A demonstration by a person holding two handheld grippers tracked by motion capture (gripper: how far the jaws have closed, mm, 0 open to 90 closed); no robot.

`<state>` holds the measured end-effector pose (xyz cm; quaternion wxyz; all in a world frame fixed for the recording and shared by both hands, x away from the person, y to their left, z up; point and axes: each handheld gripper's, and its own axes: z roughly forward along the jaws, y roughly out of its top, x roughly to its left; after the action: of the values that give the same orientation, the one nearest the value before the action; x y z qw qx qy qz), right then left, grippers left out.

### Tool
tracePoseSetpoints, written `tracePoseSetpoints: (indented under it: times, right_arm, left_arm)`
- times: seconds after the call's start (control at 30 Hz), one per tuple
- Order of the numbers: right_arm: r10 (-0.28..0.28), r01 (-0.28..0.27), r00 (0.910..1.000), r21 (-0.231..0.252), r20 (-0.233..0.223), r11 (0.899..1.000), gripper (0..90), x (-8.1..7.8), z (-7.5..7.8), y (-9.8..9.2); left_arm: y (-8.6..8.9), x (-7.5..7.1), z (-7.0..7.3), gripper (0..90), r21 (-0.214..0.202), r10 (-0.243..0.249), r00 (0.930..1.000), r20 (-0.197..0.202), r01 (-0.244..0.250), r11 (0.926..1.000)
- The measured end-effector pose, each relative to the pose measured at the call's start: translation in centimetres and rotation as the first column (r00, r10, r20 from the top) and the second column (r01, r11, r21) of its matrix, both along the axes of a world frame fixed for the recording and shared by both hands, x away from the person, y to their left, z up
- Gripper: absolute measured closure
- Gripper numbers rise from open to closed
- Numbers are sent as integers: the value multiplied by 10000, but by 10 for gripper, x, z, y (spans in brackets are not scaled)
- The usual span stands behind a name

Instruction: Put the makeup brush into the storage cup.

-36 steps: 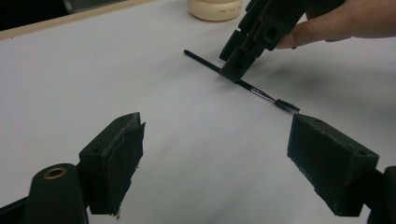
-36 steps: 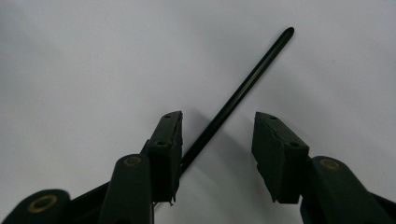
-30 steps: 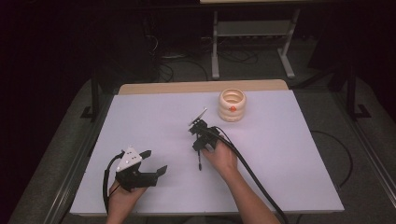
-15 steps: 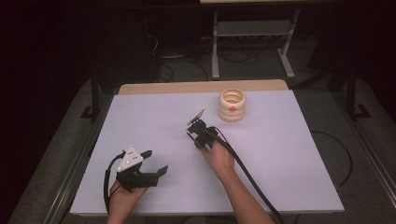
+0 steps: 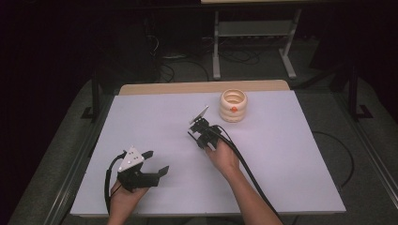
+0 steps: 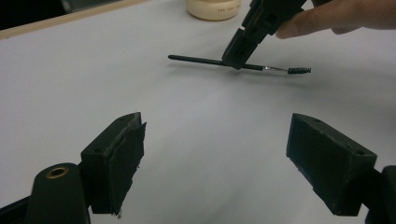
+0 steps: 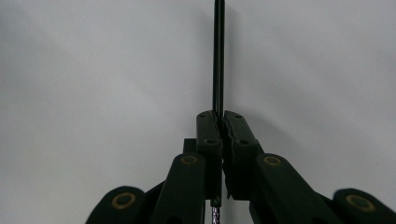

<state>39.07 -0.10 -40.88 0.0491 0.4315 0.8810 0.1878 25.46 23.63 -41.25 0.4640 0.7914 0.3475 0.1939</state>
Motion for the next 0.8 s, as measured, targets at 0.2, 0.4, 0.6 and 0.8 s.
tracePoseSetpoints:
  times: [0.2,0.4,0.6,0.8]
  right_arm:
    - [315,-330,9989,447,348,9985,851,-4,13,-9]
    - [683,-744,9955,960,658,9926,851,-11,26,-21]
    - [997,-1140,9902,1550,974,9813,851,-21,36,-35]
    - [1428,-1641,9819,1822,1244,9695,851,-34,43,-44]
  left_arm:
    - [-2,-1,0,197,-119,-22,10000,-49,21,9999]
    - [-5,0,1,211,102,-168,9999,7,168,9998]
    - [-9,1,3,226,65,-358,9993,-50,358,9993]
    - [-14,3,6,248,-496,-446,9990,-11,445,9978]
